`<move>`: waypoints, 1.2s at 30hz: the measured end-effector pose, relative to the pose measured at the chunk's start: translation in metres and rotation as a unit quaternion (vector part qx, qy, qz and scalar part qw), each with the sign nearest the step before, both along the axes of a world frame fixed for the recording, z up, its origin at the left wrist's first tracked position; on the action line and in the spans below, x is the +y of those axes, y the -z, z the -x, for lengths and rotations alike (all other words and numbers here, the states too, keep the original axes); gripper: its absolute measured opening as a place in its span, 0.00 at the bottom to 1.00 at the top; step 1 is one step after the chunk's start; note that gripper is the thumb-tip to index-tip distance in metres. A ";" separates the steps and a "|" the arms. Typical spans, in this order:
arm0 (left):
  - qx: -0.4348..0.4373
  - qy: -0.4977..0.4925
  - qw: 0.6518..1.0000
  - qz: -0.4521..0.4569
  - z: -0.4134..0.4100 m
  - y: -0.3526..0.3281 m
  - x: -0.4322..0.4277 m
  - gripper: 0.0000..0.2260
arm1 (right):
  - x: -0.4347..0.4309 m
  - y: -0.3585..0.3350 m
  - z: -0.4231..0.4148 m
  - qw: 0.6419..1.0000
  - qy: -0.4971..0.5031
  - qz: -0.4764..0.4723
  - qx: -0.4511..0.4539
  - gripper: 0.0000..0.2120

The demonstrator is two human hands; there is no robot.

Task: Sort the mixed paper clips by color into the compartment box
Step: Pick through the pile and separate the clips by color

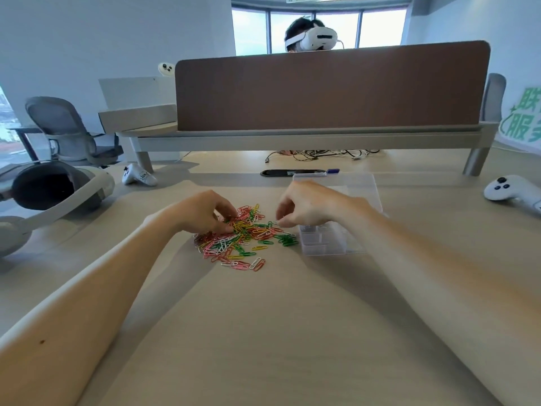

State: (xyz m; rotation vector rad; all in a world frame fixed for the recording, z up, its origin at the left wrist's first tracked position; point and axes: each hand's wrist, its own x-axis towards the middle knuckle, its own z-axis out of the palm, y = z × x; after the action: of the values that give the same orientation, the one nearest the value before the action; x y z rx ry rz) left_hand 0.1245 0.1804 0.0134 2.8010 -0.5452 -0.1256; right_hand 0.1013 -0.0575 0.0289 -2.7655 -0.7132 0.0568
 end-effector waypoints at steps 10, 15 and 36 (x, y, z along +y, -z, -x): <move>0.032 0.051 0.991 0.124 0.012 -0.006 0.000 0.12 | 0.061 0.016 -0.003 1.000 -0.029 0.011 0.002 0.21; 0.028 -0.001 0.997 0.068 0.011 -0.025 0.031 0.09 | 0.055 0.018 -0.006 1.000 -0.026 0.011 -0.003 0.07; 0.085 0.045 0.994 0.056 0.014 -0.007 0.010 0.14 | 0.065 0.019 0.006 0.996 -0.084 0.026 -0.024 0.13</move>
State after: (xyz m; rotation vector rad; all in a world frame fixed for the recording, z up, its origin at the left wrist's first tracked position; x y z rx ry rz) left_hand 0.1101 0.1909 0.0208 2.6263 -0.6171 -0.3371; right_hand 0.0957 0.0074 0.0100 -2.7578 -0.9687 0.0444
